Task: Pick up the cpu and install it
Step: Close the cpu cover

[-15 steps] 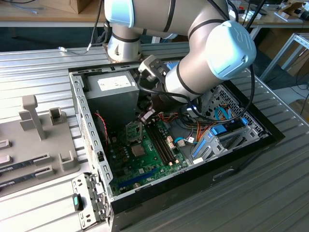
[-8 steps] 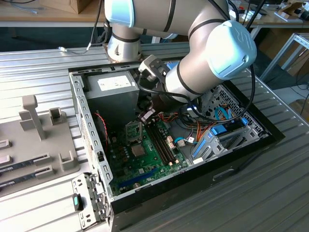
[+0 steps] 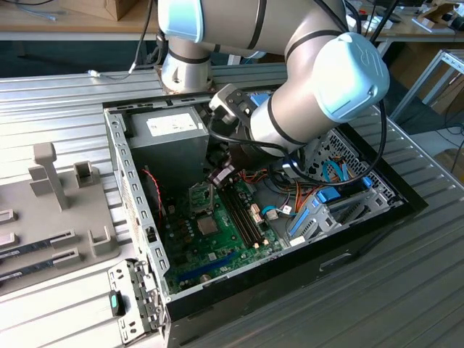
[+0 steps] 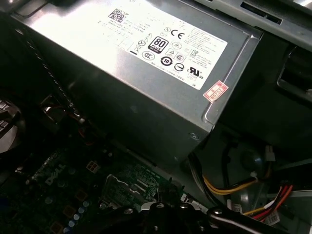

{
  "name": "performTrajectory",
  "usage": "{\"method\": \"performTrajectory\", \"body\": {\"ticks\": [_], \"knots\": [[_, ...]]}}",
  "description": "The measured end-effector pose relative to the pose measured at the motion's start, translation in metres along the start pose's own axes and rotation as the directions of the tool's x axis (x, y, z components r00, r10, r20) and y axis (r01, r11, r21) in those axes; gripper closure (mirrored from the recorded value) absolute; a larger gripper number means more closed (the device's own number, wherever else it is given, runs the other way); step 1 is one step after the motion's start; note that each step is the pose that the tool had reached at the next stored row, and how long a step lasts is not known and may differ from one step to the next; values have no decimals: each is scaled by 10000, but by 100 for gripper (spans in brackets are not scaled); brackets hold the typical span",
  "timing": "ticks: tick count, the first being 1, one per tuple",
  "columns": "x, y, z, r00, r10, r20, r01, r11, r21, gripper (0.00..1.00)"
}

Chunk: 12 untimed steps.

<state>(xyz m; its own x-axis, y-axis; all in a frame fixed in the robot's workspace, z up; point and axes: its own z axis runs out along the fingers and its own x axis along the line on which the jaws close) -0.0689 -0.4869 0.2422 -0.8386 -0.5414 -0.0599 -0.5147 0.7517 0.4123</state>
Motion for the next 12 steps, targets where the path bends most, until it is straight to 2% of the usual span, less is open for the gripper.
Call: {"method": "performTrajectory", "body": {"ticks": [10, 11, 12], "knots": [[2, 4, -19, 10000, -10, 28, 10, 10000, -47, 89], [11, -10, -26, 10000, -16, 42, 16, 10000, -71, 89], [50, -62, -52, 10000, -22, 68, 23, 9999, -111, 89]]}}
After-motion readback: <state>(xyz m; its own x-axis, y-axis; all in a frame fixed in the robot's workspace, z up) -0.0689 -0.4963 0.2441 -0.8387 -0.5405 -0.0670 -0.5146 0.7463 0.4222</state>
